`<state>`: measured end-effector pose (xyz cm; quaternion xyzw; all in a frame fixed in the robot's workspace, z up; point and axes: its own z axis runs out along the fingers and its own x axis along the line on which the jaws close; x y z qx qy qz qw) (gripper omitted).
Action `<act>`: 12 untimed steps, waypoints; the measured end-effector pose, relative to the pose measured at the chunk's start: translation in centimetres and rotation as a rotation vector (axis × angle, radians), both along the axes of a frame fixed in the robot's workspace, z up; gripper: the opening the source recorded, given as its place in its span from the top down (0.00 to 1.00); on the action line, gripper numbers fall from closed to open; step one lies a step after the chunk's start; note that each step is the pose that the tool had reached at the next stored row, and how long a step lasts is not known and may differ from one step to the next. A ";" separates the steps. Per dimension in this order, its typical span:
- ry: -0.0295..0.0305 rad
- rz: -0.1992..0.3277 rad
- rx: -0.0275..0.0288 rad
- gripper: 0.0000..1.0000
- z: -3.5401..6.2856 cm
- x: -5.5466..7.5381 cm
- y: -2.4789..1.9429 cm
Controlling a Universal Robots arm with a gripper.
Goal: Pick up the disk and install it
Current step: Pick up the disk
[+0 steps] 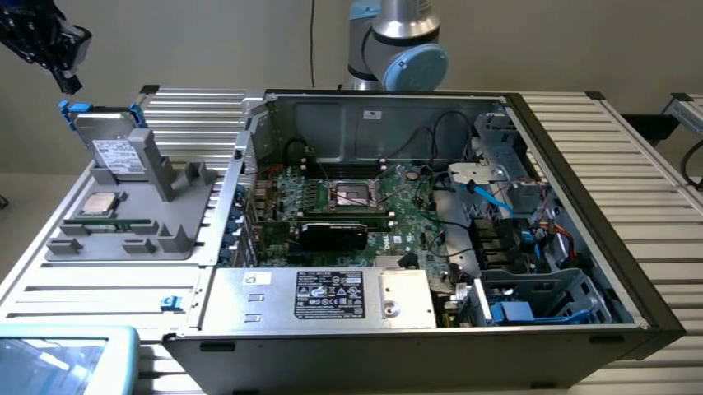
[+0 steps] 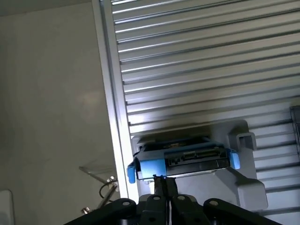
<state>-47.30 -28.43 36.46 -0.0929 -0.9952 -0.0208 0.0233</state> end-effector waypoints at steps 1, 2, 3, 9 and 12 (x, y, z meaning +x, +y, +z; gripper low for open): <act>0.0000 -0.015 0.0000 0.89 0.00 0.0 0.00; -0.0001 -0.032 0.0001 0.89 -0.01 0.0 0.00; -0.0001 -0.048 0.0001 0.89 0.00 0.0 0.00; 0.0000 -0.150 0.0001 0.89 0.00 0.0 0.00; -0.0001 -0.200 0.0000 0.89 0.00 0.0 0.00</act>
